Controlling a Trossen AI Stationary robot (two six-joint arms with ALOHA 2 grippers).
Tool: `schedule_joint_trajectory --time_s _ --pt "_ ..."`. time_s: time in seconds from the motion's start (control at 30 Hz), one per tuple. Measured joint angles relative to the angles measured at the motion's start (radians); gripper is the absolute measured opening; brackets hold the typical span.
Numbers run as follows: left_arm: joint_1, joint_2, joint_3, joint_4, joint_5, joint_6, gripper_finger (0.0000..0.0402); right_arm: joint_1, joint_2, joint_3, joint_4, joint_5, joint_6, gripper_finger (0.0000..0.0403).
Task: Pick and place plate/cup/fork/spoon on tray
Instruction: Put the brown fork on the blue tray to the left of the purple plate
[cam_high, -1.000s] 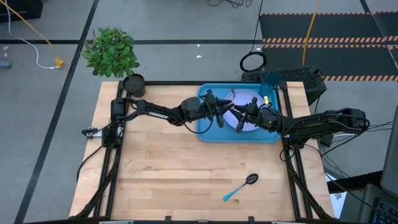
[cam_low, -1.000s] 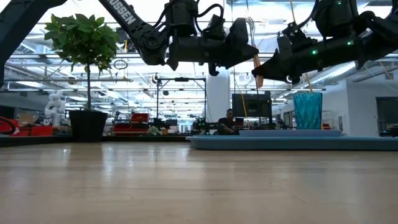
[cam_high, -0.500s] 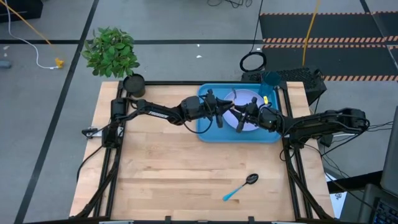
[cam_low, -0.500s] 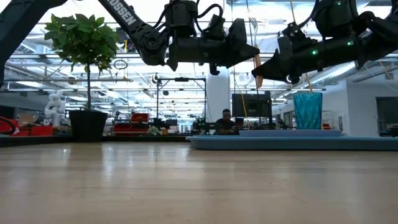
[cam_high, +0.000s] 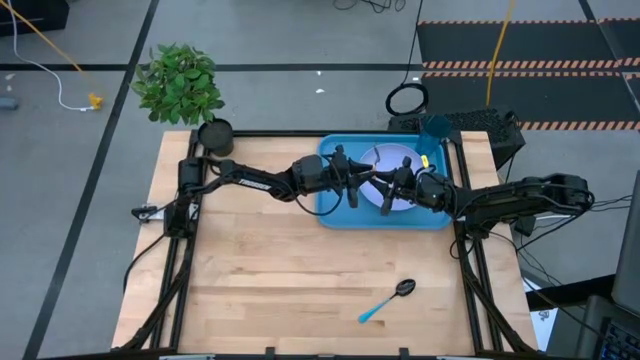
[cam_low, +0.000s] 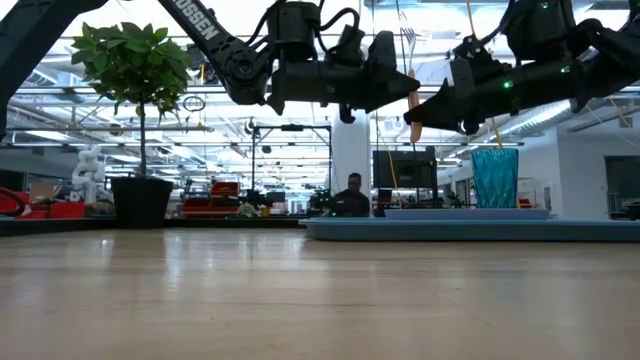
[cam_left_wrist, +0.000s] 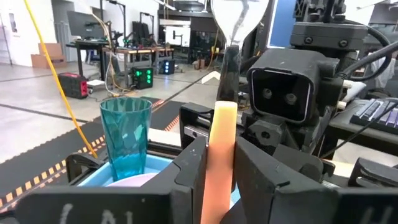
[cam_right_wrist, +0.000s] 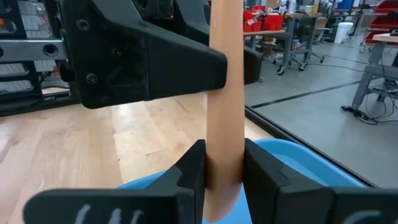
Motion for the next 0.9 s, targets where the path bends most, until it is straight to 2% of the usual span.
schedule_joint_trajectory --time_s 0.23,0.63,0.73,0.9 --pt "0.002 0.0 0.0 0.0 0.027 0.011 0.0057 0.0 0.0 0.0 0.0 -0.008 -0.005 0.0064" --pt "0.002 0.0 0.0 -0.002 0.036 -0.001 0.0055 0.0 -0.001 0.0 -0.008 -0.009 -0.01 0.0071" --pt "0.002 0.0 0.0 -0.003 0.036 -0.024 0.0054 0.0 -0.001 0.001 -0.012 -0.012 -0.014 0.0087" --pt "-0.004 -0.006 0.0 -0.012 0.034 -0.076 0.0053 0.0 -0.001 0.003 -0.045 -0.016 -0.024 0.0137"
